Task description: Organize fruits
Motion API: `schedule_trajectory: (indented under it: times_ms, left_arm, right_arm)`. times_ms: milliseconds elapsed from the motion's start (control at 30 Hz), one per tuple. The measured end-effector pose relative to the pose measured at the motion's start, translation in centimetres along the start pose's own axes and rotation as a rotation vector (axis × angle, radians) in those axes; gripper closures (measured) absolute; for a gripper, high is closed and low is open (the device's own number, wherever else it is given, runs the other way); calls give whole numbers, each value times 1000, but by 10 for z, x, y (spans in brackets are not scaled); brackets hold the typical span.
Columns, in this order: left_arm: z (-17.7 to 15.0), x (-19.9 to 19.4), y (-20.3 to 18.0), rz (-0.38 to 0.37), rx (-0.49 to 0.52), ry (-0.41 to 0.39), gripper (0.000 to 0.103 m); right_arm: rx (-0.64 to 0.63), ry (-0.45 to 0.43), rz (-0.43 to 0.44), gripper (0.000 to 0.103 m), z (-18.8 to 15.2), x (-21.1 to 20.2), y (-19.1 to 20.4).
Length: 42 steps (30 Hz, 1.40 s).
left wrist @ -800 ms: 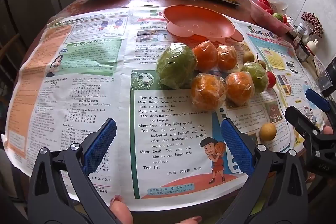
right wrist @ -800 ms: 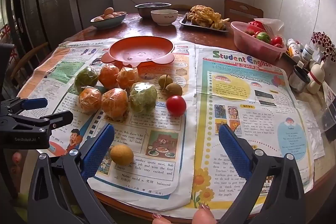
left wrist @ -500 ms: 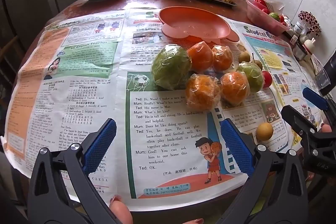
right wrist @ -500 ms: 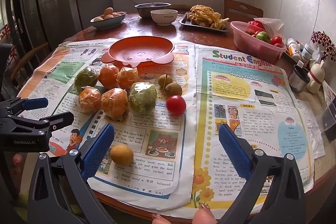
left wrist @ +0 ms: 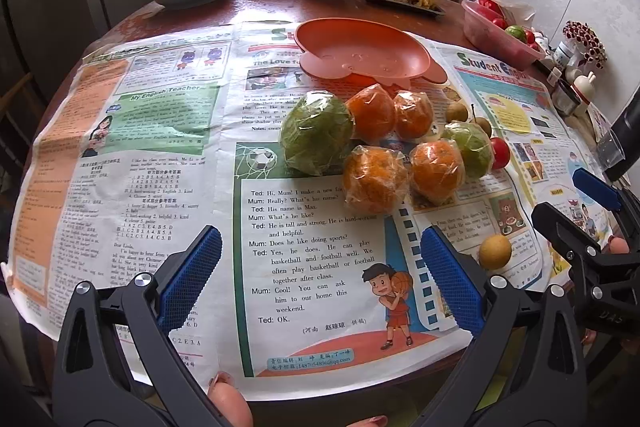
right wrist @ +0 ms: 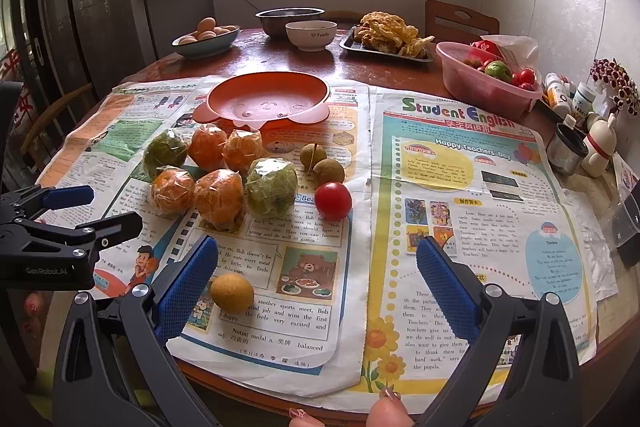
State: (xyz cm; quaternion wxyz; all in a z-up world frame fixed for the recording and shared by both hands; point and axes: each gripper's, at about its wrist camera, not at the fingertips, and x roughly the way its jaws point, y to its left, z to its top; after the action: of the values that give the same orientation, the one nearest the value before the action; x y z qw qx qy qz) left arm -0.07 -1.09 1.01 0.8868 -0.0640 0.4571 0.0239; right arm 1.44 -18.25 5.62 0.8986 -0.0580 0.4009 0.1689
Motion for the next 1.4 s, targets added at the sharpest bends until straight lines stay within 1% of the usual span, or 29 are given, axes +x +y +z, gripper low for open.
schedule_trajectory:
  times_ms: [700,1400]
  left_arm:
    - [-3,-3,-8,-21,19,-7,9]
    - [-5,-3,-14,-50,31,3,9]
  right_arm:
    - [4,4,-1,4,-4,-3,0]
    - [4,1,9,4,-5,-6,-1]
